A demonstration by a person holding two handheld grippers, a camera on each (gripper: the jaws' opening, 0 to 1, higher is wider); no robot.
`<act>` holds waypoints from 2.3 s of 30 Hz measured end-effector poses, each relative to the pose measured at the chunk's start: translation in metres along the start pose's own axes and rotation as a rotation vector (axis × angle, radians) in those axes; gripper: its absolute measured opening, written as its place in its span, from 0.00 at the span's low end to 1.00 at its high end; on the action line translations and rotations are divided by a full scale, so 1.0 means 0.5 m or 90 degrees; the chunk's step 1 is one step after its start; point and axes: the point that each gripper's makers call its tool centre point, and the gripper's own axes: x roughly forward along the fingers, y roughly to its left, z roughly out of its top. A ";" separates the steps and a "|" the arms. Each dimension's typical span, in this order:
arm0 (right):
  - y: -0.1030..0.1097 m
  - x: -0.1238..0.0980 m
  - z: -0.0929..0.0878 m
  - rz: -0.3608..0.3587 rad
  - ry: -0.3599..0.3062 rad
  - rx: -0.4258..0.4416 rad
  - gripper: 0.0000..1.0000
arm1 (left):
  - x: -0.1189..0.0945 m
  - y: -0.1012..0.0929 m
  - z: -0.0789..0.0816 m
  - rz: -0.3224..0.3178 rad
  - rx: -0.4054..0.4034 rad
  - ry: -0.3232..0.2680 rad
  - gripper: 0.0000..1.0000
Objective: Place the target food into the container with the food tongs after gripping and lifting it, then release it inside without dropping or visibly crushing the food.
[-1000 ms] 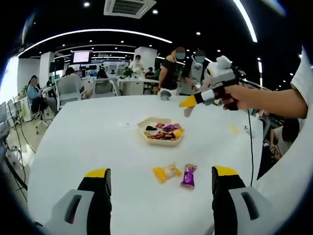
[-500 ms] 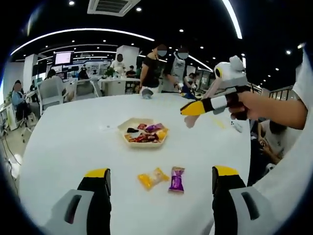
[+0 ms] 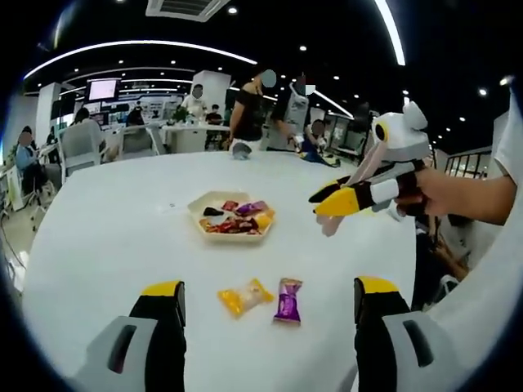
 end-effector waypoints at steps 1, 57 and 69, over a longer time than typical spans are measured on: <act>0.001 0.001 -0.006 0.002 0.004 0.003 0.30 | 0.001 -0.003 -0.002 -0.002 -0.001 0.000 0.85; 0.055 -0.010 -0.102 0.009 0.027 0.024 0.30 | -0.010 -0.026 -0.041 -0.017 -0.002 0.023 0.84; 0.080 -0.002 -0.132 0.020 0.035 0.031 0.30 | -0.011 -0.022 -0.050 -0.013 -0.010 0.026 0.84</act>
